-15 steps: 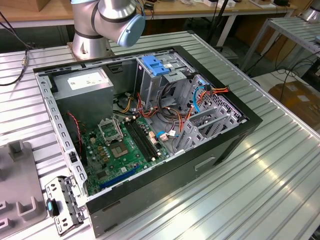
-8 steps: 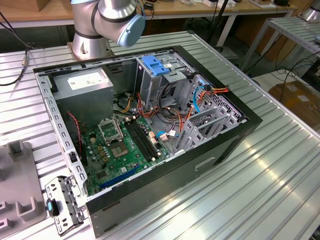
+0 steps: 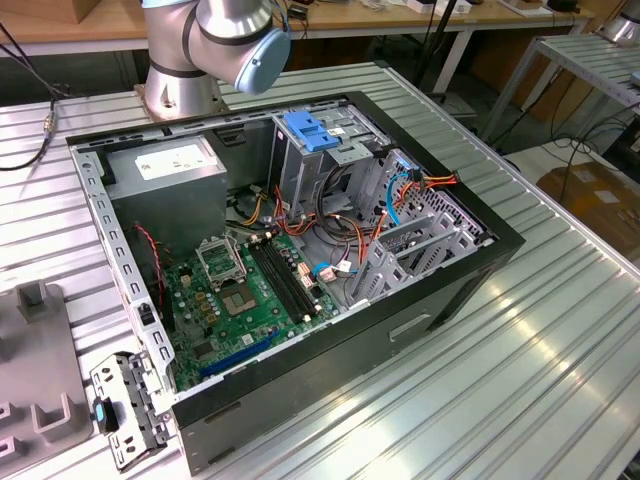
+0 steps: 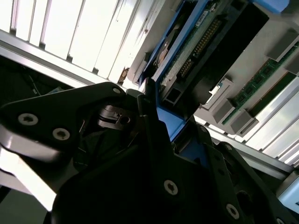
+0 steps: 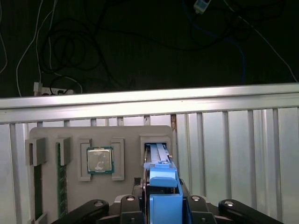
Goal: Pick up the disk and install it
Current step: 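Pick up the disk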
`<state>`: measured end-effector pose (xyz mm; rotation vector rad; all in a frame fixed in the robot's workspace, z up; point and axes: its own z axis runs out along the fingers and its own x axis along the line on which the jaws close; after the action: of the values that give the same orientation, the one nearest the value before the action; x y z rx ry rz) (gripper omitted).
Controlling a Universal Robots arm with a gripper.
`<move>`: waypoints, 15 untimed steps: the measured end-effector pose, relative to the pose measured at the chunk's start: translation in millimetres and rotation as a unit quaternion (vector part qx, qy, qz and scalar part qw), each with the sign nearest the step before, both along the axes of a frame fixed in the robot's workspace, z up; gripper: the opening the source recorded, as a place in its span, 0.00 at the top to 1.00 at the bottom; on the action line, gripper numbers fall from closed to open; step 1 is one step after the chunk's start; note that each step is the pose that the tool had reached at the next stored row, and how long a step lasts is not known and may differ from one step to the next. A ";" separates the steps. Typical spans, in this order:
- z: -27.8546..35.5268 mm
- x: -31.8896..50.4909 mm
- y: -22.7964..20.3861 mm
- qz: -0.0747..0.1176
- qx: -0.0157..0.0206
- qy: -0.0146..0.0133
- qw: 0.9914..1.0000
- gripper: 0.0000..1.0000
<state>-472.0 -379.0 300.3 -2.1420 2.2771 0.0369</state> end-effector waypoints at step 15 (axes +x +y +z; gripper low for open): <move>6.9 0.1 0.0 0.000 0.000 0.000 1.000 0.63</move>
<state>-471.9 -379.0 307.2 -2.1423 2.2772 0.0367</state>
